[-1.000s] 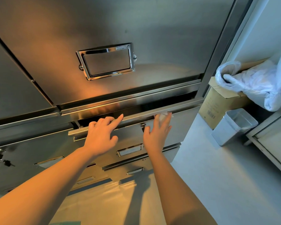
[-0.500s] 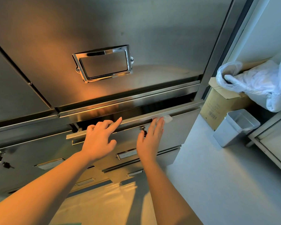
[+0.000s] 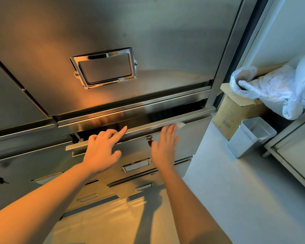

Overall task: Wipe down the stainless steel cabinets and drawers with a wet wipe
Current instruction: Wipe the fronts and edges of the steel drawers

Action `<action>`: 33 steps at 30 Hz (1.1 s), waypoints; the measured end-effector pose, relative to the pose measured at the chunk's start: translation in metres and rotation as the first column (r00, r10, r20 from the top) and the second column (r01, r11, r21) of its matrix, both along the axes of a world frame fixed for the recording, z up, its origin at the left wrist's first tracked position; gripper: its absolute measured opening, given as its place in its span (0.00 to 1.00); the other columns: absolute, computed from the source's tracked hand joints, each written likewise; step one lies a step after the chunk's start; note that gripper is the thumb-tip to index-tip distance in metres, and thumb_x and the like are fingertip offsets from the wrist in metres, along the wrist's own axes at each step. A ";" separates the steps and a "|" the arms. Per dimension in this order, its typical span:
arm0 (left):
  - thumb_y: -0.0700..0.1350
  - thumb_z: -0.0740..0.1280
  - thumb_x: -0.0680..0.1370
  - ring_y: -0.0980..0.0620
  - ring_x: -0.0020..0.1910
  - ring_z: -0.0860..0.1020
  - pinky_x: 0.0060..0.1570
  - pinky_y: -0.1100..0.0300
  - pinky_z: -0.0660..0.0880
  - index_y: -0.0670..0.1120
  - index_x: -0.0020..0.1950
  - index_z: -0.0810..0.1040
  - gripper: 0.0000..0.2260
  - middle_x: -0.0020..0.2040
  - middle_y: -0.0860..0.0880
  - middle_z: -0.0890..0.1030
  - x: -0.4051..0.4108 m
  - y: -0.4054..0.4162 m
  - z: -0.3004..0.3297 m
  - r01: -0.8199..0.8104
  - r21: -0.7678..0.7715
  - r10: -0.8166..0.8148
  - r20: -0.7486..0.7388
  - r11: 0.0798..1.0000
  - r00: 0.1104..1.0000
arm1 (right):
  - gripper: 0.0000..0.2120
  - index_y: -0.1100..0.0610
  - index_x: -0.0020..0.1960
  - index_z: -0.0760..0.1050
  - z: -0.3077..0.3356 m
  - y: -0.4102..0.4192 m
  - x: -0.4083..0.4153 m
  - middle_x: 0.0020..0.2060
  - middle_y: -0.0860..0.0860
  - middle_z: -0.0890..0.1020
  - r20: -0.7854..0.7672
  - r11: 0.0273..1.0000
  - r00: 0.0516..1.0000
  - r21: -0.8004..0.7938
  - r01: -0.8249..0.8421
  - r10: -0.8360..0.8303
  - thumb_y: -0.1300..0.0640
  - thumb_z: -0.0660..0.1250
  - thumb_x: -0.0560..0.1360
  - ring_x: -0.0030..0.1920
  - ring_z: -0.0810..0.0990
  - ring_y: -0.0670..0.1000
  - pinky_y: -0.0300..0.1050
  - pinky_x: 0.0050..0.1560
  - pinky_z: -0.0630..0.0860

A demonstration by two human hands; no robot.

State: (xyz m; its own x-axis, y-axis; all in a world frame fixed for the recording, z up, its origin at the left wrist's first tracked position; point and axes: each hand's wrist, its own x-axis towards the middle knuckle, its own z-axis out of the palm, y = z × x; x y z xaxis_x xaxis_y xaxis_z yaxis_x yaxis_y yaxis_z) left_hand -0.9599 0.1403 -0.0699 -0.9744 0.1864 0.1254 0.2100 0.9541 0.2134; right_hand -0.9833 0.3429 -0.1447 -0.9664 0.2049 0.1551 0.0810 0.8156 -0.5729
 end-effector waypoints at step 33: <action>0.53 0.57 0.71 0.52 0.64 0.68 0.67 0.50 0.59 0.61 0.78 0.59 0.33 0.66 0.52 0.72 -0.001 -0.002 0.001 -0.001 -0.020 0.002 0.052 1.000 0.999 | 0.30 0.59 0.79 0.45 0.007 0.058 -0.019 0.79 0.57 0.44 0.010 0.996 0.998 0.063 0.065 -0.066 0.54 0.54 0.82 0.78 0.40 0.56 0.53 0.76 0.43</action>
State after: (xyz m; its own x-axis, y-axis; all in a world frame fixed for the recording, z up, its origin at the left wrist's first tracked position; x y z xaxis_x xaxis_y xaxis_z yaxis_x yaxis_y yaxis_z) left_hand -0.9606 0.1385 -0.0690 -0.9799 0.1865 0.0712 0.1973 0.9586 0.2051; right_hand -1.0027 0.4008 -0.1377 -0.9532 0.2578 0.1580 0.1419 0.8427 -0.5193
